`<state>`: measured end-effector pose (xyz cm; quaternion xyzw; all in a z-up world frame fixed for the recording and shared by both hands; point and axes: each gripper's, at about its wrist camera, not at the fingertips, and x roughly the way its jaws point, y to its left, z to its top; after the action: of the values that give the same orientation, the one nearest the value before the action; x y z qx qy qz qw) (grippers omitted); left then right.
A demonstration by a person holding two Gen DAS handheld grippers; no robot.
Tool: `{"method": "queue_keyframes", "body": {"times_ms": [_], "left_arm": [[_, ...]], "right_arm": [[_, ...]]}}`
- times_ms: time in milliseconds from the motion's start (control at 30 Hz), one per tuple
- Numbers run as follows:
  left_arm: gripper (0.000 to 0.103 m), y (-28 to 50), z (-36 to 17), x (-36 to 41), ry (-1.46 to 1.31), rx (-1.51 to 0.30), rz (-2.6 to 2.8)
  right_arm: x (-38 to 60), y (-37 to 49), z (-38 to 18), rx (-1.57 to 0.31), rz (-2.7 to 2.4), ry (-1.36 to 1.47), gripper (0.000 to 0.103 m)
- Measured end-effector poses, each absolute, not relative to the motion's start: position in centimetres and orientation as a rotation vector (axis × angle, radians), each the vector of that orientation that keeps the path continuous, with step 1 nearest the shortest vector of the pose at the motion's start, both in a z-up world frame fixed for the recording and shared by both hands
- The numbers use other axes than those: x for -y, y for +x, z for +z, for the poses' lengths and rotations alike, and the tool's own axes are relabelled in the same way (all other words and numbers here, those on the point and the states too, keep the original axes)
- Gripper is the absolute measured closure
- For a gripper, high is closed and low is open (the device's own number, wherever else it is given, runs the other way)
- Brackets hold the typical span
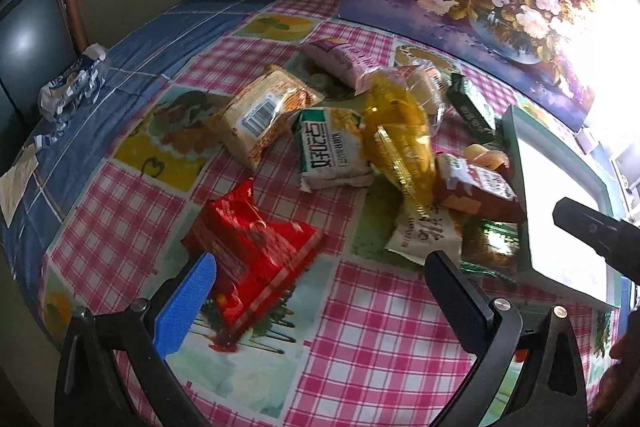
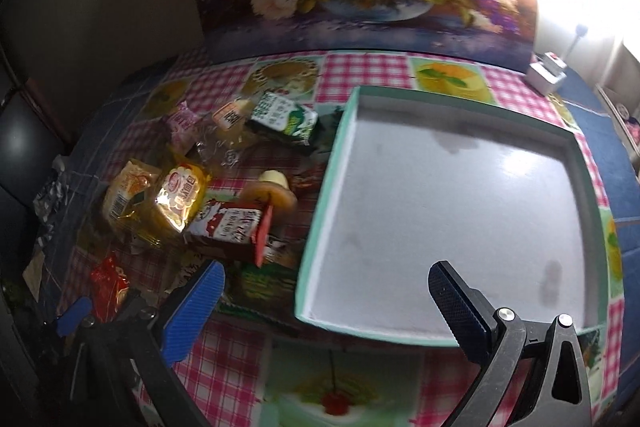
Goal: Organize snacks
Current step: 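Move the right gripper to the milk biscuit pack while the left gripper approaches the red bag, then close the right gripper on the white-red milk biscuit pack while the left gripper grasps the red Rich Kiss bag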
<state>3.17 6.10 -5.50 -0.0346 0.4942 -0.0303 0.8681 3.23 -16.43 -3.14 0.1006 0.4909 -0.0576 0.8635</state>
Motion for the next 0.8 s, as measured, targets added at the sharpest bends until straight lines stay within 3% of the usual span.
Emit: {"method": "queue_keyframes", "body": {"times_ms": [700,800], "left_arm": [[0.0,4.2,-7.8,-8.1,-0.068,-1.071,-0.04],[0.005,4.1,-7.8,-8.2,-0.065,-1.065,-0.041]], "right_arm": [[10.0,8.6,-5.9,-1.082,0.036,0.124,0.0],[9.7,8.9,-6.3,-1.09,0.045,0.123,0.0]]}}
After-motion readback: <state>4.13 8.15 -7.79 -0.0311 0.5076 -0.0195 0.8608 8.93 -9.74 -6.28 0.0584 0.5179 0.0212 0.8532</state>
